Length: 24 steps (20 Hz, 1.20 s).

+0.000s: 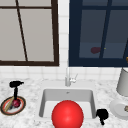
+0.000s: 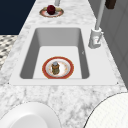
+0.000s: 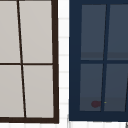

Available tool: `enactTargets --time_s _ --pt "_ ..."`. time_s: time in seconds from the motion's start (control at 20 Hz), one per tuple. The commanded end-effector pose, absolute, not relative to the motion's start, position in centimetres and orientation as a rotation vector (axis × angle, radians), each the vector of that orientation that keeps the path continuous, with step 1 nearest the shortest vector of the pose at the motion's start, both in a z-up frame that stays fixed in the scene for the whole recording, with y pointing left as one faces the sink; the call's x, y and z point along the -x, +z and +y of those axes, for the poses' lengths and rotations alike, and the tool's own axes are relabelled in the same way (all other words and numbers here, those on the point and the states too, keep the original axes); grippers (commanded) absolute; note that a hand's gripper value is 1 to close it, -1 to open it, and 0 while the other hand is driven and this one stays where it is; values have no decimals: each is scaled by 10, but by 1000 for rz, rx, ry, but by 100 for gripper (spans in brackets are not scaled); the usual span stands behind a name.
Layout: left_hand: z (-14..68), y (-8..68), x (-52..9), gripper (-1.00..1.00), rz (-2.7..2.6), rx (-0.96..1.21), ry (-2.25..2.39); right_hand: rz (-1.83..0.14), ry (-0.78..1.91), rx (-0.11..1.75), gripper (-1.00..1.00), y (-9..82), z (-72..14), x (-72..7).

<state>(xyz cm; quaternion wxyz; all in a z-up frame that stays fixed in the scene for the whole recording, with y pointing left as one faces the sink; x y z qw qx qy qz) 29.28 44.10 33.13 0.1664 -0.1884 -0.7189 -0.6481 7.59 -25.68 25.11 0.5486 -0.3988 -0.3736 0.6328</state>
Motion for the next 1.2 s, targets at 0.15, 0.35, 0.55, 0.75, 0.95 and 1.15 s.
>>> enactTargets --time_s 0.15,0.35,0.55,0.75,0.95,1.15 --pt "400 335 -273 -100 -1990 524 -1896 -885 1499 945 0 251 -257 -76" --pt "374 334 -265 -100 -1992 517 -1905 -885 1499 945 0 251 -257 -76" --pt "348 334 -258 -100 -1974 513 -1906 -885 1499 945 0 251 -257 -76" --pt "318 334 -260 -100 -1971 504 -1915 -885 1499 945 0 251 -257 -76" --pt "292 320 -279 -100 -1970 508 -1908 -885 1499 945 0 251 -257 -76" --pt "261 306 -284 -100 -1954 515 -1906 -885 1499 945 0 251 -257 -76"
